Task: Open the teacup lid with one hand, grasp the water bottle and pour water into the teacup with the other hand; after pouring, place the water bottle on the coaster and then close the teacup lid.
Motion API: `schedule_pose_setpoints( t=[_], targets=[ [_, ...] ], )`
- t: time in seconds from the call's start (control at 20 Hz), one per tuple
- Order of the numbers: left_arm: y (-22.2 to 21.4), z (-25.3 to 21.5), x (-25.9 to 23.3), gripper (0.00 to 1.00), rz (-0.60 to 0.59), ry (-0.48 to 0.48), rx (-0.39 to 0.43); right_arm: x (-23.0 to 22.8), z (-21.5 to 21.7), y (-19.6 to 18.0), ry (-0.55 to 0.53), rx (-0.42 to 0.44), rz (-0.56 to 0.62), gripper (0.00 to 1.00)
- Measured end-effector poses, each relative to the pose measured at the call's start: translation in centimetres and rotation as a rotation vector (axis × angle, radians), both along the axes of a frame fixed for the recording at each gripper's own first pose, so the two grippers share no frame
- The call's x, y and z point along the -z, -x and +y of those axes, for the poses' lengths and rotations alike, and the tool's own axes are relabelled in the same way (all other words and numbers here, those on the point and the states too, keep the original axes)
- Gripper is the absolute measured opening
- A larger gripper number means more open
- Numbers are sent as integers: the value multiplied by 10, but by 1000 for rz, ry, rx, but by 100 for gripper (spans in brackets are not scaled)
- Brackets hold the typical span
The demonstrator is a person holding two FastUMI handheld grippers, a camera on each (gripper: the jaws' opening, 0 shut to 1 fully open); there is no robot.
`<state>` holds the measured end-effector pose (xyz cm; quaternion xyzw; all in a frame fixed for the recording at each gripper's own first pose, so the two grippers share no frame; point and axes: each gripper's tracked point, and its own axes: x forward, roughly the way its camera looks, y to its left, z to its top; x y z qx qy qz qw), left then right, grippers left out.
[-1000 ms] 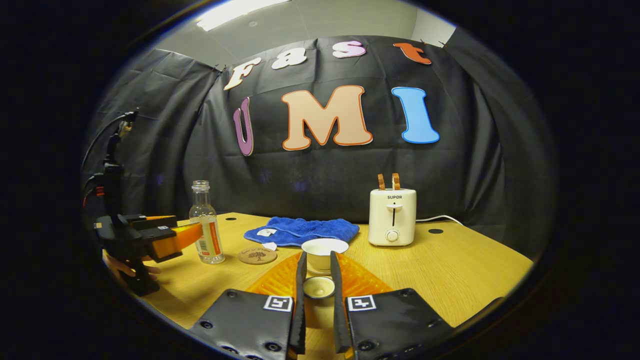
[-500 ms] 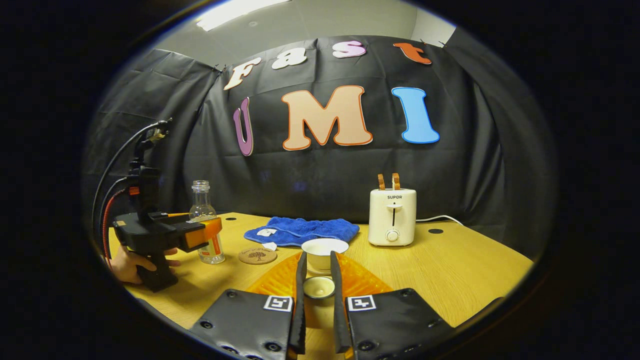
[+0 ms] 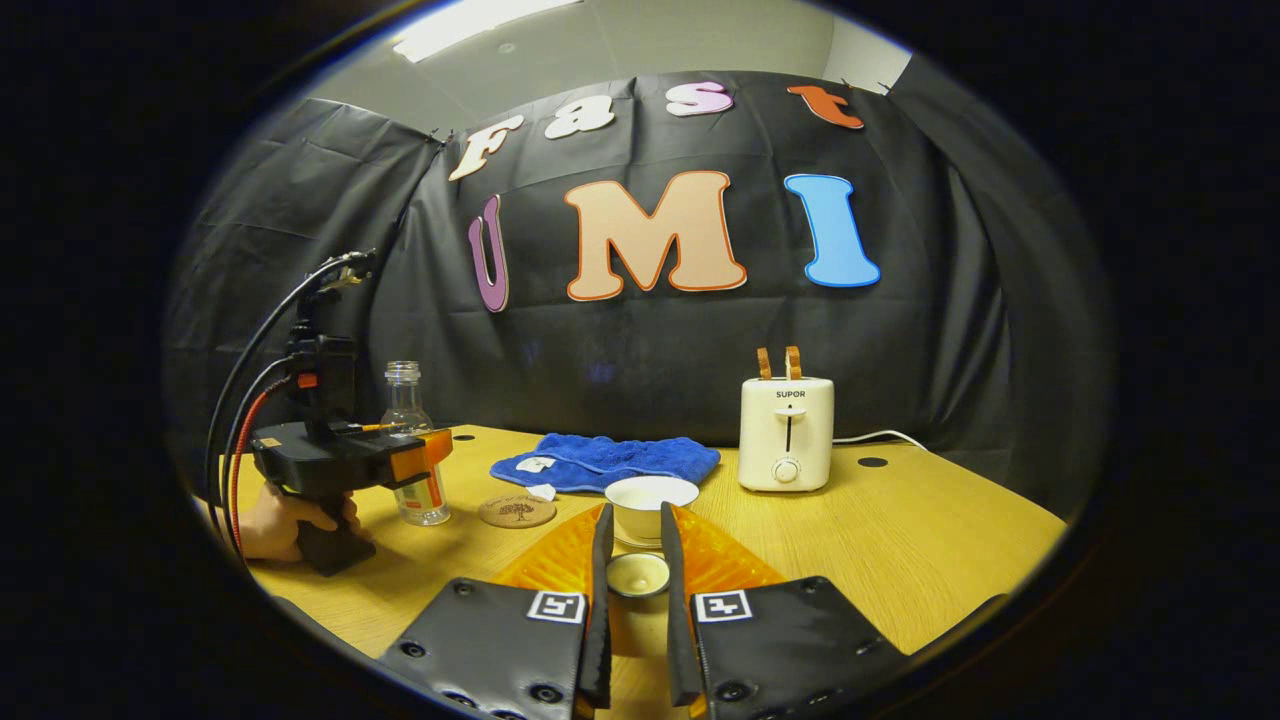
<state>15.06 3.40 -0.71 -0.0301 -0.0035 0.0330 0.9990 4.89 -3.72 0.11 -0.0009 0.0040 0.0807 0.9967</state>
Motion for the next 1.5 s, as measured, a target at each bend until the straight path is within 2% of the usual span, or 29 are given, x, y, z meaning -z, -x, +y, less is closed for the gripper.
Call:
schedule_pose_setpoints(
  t=[0.25,0.4,0.7,0.9,1.1,1.2,1.45,1.5],
  targets=[
    [-1,-8,1,69,12,-4,33,-1,-4,-1,0,19,0,26],
    [-7,-21,-1,67,18,-101,61,-1,-9,-1,1,44,-2,25],
    [-32,-58,2,67,49,-527,141,-1,-32,1,3,89,0,26],
    [-47,-91,-11,67,2,-815,199,-2,-68,2,5,158,-3,26],
    [-54,-122,-4,67,-21,-1105,271,-3,-96,0,5,215,-5,26],
    [-60,-133,1,67,-8,-1202,304,-3,-101,0,5,223,-4,25],
    [-65,-138,13,65,32,-1363,337,-4,-105,-2,6,224,-5,26],
    [-67,-138,16,67,43,-1396,342,-4,-106,-3,5,225,-4,25]
  ],
)
